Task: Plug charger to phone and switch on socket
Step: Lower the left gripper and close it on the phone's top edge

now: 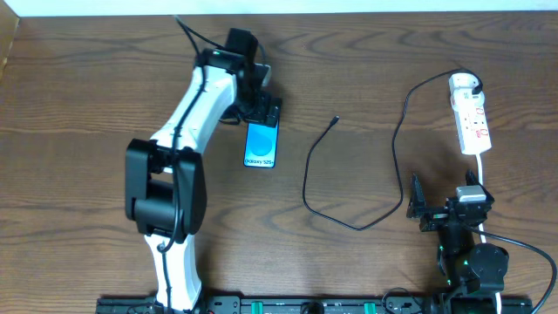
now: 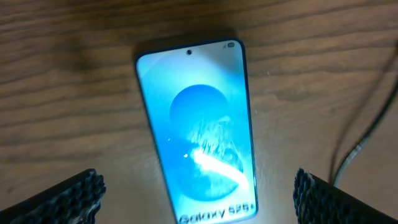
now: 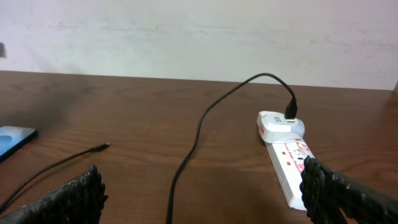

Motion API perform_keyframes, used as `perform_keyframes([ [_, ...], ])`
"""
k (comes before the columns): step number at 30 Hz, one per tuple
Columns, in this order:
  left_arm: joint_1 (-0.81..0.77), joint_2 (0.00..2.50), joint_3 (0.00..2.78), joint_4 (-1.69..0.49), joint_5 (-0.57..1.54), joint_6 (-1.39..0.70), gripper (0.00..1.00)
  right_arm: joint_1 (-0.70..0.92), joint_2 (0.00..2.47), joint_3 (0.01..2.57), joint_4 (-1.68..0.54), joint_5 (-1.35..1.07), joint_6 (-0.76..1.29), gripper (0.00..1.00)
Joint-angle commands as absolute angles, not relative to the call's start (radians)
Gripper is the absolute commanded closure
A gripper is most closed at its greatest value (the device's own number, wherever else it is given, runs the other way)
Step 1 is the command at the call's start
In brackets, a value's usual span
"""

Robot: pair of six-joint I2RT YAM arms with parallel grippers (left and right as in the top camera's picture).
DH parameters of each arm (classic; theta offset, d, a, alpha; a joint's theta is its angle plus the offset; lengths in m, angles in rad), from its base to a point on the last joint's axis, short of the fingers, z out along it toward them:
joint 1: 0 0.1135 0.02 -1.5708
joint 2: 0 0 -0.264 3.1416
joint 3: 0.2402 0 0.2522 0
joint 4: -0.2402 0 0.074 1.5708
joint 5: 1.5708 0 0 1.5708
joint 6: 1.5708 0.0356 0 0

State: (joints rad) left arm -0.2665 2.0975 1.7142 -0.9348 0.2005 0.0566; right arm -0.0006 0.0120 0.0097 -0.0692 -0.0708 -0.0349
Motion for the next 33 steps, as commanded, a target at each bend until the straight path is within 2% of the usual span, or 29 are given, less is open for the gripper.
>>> perform_keyframes([
  [1,-0.287,2.12,1.715,-0.92,0.142,0.036,0.01,0.008,0.007,0.006,-0.07,-0.065,-0.042,0.01],
  [11,-0.294,2.215,1.713,-0.906,0.115,-0.032,0.01,0.008,0.007,0.006,-0.07,-0.065,-0.042,0.01],
  [33,-0.318,2.245,1.665,-0.863,0.047,-0.137,0.01,0.008,0.007,0.006,-0.07,-0.065,-0.042,0.01],
])
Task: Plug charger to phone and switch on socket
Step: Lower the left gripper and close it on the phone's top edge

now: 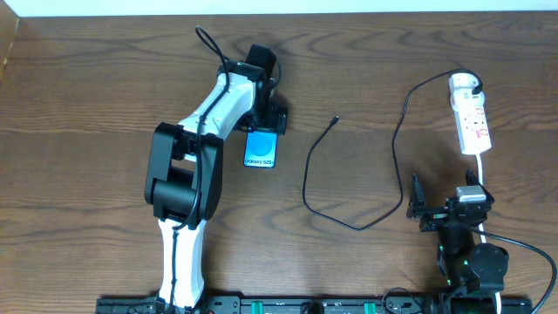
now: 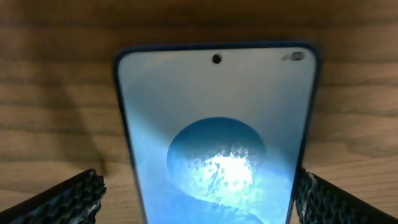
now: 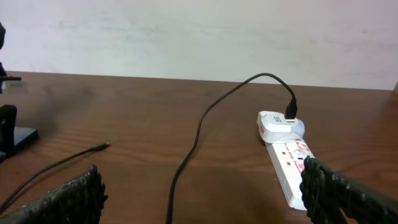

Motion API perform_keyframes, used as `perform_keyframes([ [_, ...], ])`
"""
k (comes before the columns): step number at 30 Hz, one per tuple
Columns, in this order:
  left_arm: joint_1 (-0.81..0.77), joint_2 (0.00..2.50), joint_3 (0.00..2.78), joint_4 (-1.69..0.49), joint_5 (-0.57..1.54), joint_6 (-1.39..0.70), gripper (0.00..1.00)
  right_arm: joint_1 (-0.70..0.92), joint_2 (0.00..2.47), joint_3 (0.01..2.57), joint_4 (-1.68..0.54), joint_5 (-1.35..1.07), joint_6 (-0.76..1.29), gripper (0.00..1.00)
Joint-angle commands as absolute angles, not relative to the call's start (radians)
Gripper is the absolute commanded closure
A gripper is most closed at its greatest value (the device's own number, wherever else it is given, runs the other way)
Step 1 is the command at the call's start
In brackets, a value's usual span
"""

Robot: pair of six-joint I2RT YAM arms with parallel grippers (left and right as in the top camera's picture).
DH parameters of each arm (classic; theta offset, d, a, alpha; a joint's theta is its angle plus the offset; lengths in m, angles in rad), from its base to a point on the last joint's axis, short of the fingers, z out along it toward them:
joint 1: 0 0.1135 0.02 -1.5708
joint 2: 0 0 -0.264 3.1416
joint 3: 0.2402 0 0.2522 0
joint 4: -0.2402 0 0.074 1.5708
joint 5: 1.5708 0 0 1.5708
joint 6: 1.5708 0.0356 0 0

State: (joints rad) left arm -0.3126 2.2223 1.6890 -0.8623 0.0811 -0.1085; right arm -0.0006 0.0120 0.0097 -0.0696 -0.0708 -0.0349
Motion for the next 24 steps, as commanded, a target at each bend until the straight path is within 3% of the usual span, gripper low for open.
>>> perform_keyframes([
  [1,-0.318,2.245,1.658,-0.862,0.047,-0.14,0.01,0.008,0.007,0.006,-0.07,-0.065,-0.042,0.01],
  [17,-0.35,2.245,1.619,-0.87,0.047,-0.181,0.02,0.008,0.007,0.006,-0.07,-0.065,-0.042,0.01],
  [24,-0.35,2.245,1.609,-0.873,0.047,-0.181,0.09,0.008,0.007,0.006,-0.07,-0.065,-0.042,0.01],
])
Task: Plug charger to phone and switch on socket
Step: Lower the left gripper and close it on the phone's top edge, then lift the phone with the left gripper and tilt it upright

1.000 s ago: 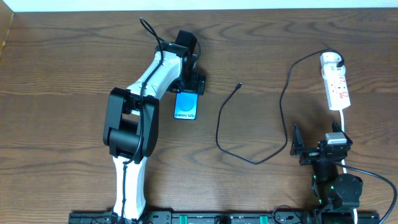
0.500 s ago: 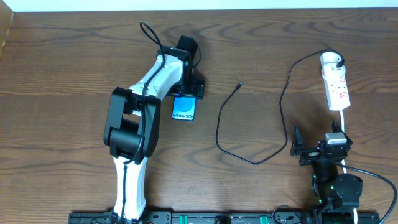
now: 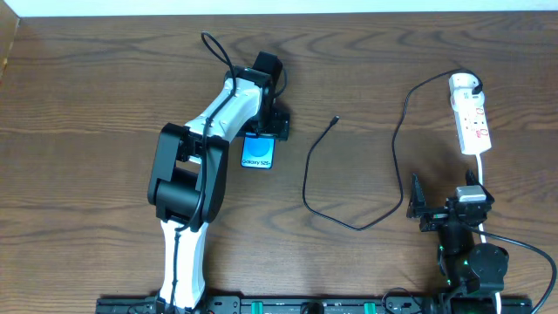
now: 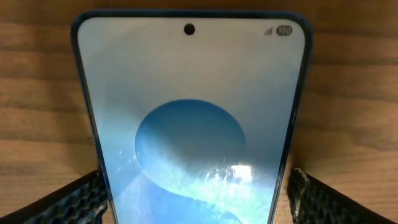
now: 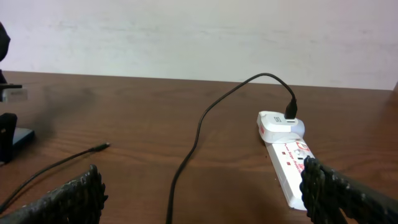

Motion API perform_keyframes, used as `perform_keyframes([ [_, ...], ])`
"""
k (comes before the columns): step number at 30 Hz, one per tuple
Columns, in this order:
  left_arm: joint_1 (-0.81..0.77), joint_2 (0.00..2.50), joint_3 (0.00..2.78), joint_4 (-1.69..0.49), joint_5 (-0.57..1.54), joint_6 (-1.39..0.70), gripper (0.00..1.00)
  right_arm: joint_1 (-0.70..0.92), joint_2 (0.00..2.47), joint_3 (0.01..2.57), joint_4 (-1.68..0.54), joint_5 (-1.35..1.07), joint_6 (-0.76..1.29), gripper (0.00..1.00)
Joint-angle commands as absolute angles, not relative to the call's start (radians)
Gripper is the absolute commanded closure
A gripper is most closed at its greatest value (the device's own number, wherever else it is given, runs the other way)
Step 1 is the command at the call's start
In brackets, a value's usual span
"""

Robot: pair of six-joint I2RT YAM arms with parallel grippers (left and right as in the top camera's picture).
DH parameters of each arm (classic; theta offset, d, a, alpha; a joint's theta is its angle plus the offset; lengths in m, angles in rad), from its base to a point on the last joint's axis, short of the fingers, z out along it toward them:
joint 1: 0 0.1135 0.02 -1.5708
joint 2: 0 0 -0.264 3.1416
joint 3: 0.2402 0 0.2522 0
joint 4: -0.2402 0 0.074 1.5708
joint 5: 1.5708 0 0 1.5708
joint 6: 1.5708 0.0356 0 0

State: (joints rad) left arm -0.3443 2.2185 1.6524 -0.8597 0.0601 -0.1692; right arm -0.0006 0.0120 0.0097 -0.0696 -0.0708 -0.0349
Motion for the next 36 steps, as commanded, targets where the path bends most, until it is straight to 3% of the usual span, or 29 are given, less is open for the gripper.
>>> perform_keyframes([
  [1,-0.35,2.245,1.609,-0.874,0.047,-0.181,0.11,0.008,0.007,0.006,-0.07,-0.065,-0.042,0.01],
  [24,-0.35,2.245,1.609,-0.893,0.047,-0.125,0.12,0.008,0.007,0.006,-0.07,-0.065,-0.042,0.01],
  [30,-0.35,2.244,1.609,-0.876,0.047,-0.125,0.21,0.008,0.007,0.006,-0.07,-0.065,-0.042,0.01],
  [36,-0.35,2.244,1.615,-0.872,0.047,-0.125,0.23,0.008,0.007,0.006,-0.07,-0.065,-0.042,0.01],
])
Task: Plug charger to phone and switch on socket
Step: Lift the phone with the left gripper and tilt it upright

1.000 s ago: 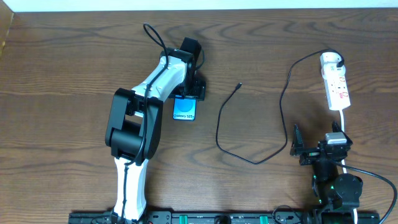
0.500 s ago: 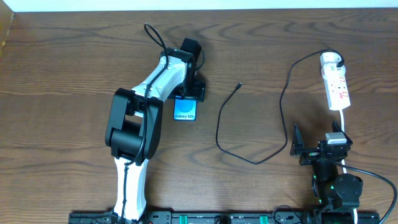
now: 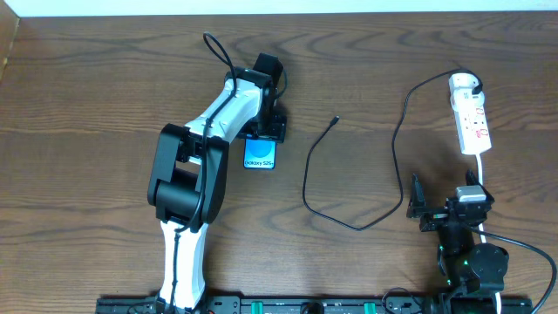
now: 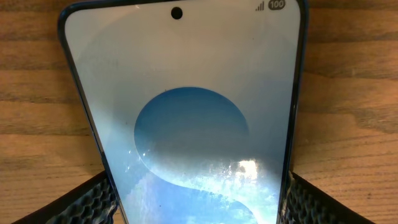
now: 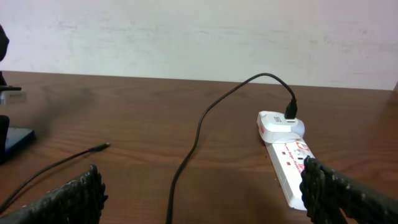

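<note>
The phone [image 3: 260, 155], screen lit blue, lies flat on the wooden table [image 3: 87, 131]. My left gripper [image 3: 263, 135] straddles its upper half. In the left wrist view both pads press against the phone [image 4: 186, 124] at its side edges, so my left gripper [image 4: 199, 202] is shut on it. The black charger cable [image 3: 307, 187] loops across the middle, its free plug tip [image 3: 336, 119] lying right of the phone. Its other end enters the white adapter [image 5: 281, 124] on the white socket strip [image 3: 472, 122]. My right gripper [image 5: 199, 193] stands open near the front right, holding nothing.
The socket strip [image 5: 289, 165] lies along the right edge of the table, its own white lead running down towards my right arm [image 3: 466, 253]. A pale wall stands behind the table's far edge.
The left gripper's pads have come in against the phone's sides, and the phone sits slightly lower and larger in the wrist view. Right arm, cable and socket strip are unchanged.
My left gripper hung open above the phone's top end. It was then lower, straddling the phone with gaps at each side. After that the pads stood nearly at its edges, and now they grip it. The right gripper has stayed open and still.
</note>
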Motion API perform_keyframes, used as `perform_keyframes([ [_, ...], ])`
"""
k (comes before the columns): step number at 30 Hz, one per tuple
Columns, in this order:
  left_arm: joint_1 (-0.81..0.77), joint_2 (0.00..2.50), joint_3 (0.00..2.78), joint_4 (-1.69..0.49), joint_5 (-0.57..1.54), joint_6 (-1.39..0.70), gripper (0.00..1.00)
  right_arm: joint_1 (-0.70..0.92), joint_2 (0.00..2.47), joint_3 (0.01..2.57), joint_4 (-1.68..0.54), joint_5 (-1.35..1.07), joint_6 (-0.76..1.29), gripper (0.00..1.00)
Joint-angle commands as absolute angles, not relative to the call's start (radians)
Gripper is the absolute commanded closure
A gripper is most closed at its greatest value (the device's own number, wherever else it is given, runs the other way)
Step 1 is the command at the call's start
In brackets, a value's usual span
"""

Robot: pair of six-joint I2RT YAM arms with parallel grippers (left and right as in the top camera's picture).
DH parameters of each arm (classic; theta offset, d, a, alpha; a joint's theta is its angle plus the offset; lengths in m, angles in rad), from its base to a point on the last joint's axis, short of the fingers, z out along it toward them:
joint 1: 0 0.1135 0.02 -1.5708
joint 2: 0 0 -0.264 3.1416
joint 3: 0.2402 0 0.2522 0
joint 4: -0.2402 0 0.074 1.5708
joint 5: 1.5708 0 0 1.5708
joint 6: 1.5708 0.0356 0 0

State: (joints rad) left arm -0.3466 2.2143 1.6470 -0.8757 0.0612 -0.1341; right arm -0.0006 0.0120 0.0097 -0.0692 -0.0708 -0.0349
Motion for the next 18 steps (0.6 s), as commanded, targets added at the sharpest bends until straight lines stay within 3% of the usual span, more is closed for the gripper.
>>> perform_keyframes([
  [1,-0.35,2.243,1.621,-0.873,0.047,-0.125,0.23,0.008,0.007,0.006,-0.07,-0.065,-0.042,0.01],
  [18,-0.339,2.029,1.637,-0.881,0.08,-0.194,0.24,0.008,0.007,0.006,-0.07,-0.065,-0.042,0.01],
])
